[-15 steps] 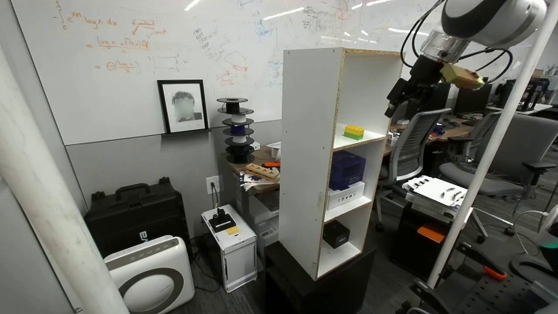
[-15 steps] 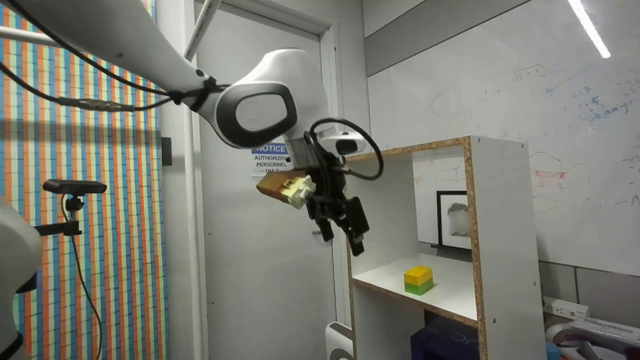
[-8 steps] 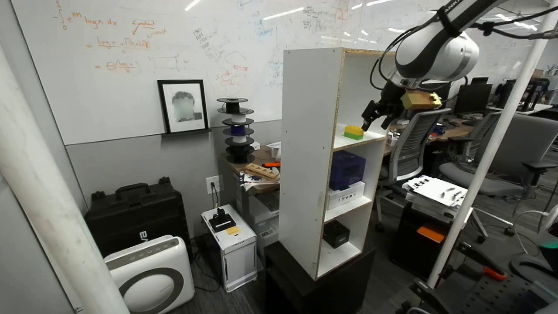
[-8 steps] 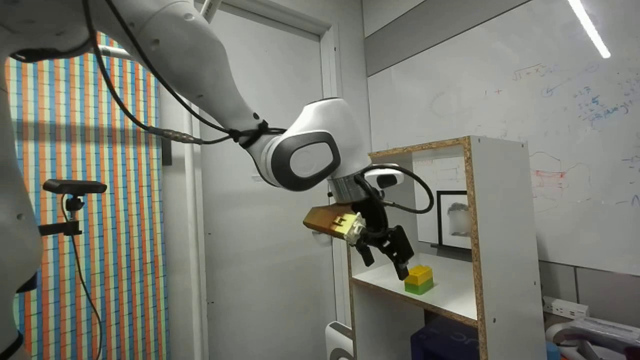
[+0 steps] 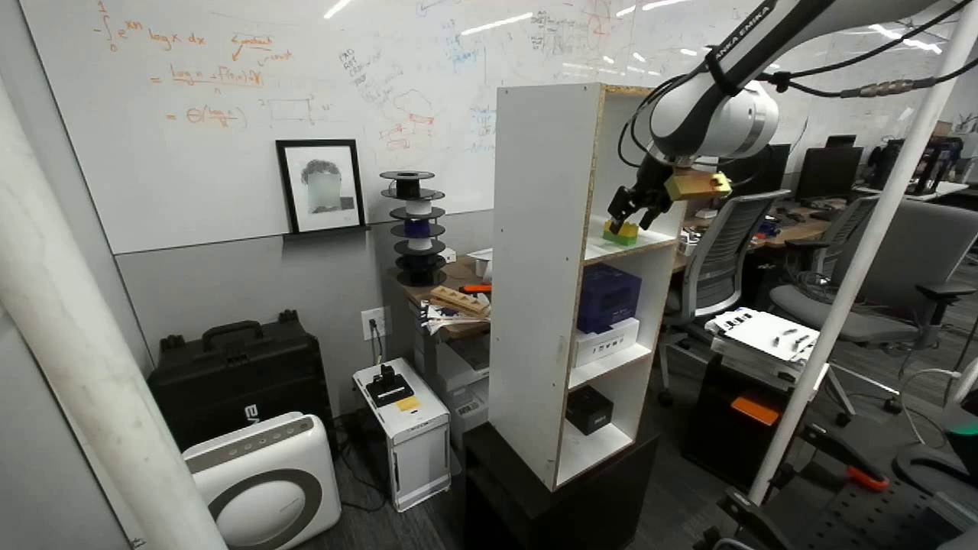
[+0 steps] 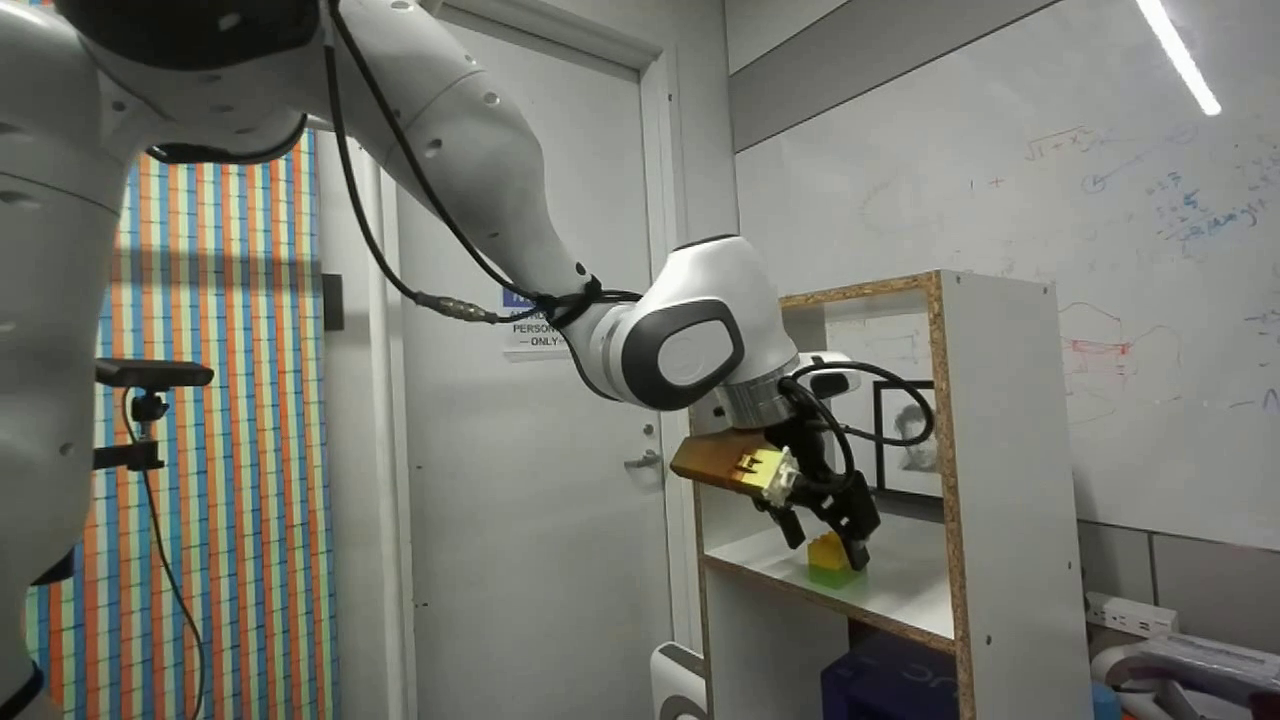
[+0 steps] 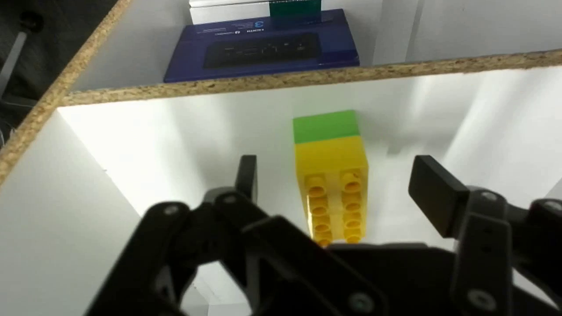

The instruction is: Move the lego bricks to the top of the shelf

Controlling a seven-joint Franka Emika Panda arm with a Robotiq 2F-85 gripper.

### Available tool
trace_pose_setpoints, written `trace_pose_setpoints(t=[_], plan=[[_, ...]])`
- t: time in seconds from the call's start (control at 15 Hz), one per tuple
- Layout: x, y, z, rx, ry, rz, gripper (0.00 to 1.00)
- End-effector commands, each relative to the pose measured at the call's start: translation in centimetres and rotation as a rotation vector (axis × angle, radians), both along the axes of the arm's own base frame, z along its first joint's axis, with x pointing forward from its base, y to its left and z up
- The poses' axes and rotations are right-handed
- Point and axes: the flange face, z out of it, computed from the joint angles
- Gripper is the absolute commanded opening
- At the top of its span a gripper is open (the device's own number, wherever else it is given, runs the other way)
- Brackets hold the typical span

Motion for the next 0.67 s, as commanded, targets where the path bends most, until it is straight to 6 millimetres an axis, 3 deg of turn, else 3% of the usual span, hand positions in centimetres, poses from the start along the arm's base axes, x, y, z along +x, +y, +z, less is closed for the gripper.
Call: trace_pose_setpoints(t=[0.0, 0.2, 0.4, 0.6], plan=[[2.1, 0.3, 0.0, 0.017, -0.012, -0.005, 0.56], [1.5, 1.2, 0.8, 0.056, 0.026, -0.010, 0.33], [-2.1, 3.0, 2.5, 0.162, 0.185, -0.018, 0.11], [-6.9, 4.4, 5.8, 0.193, 0.276, -0.028, 0.15]])
